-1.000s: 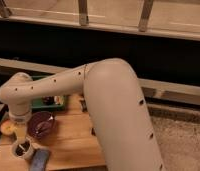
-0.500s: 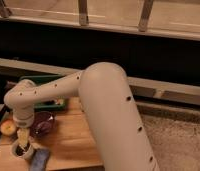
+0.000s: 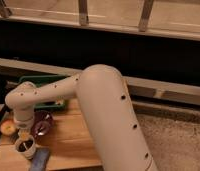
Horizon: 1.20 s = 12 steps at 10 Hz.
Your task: Stack cups into tray
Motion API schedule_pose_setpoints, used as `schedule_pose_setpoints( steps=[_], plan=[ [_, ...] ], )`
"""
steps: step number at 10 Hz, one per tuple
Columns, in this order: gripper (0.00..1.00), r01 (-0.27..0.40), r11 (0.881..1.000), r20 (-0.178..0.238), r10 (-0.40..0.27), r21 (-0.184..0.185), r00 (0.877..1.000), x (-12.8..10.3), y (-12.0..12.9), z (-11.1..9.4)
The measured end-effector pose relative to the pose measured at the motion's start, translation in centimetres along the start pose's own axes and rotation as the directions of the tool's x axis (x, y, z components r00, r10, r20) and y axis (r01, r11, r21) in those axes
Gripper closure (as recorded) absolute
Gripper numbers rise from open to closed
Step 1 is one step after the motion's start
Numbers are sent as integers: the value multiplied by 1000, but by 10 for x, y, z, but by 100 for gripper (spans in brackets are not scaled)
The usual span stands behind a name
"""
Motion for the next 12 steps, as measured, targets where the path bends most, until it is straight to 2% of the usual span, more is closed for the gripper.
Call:
schedule_pose_setpoints(
  steps=[2, 6, 10, 12],
  plan=[
    [97, 4, 1000, 0, -4, -2, 1000, 2, 2, -3],
    [100, 18, 999, -3, -18, 28, 1000, 0, 4, -24],
    [100, 16, 999, 36, -18, 44, 999, -5, 7, -80],
    [100, 5, 995, 32, -8, 95, 999, -4, 4, -121]
  ],
)
